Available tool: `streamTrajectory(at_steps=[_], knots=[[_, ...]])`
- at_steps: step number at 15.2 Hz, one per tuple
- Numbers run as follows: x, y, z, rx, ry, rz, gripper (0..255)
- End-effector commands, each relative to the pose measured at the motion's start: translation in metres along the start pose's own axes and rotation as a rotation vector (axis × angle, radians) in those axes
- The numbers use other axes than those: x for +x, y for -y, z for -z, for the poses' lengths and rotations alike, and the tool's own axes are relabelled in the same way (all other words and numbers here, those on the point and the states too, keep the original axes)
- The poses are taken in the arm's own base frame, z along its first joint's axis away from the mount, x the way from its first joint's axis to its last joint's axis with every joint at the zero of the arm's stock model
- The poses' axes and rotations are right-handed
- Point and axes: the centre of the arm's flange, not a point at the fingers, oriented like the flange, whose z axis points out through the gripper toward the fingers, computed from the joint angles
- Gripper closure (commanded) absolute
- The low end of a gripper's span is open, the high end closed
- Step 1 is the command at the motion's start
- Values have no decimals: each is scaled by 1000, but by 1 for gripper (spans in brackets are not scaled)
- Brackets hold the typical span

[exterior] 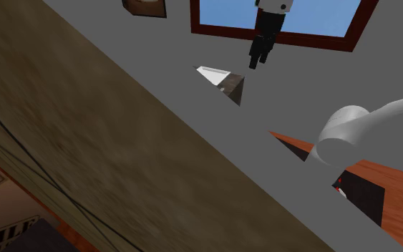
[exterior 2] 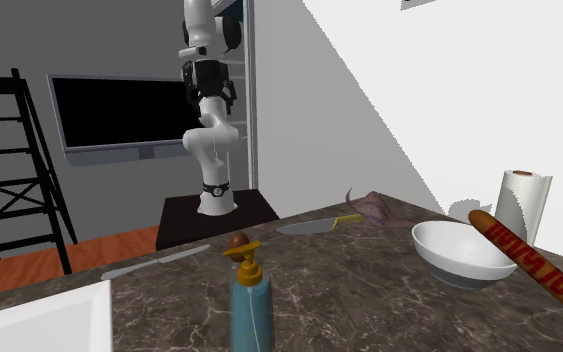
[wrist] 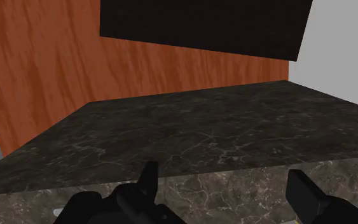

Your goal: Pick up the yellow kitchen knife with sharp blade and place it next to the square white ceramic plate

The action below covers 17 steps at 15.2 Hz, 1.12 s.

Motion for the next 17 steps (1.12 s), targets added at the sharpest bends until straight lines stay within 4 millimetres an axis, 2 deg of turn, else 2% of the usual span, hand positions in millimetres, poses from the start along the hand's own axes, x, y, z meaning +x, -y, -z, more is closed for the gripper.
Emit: streamTrajectory(at_steps=[1, 9, 17], knots=[[0, 0, 0, 0, 0, 0, 0], [39, 95, -52, -66, 23, -293, 0], [101, 171, -111, -132, 46, -586, 0]])
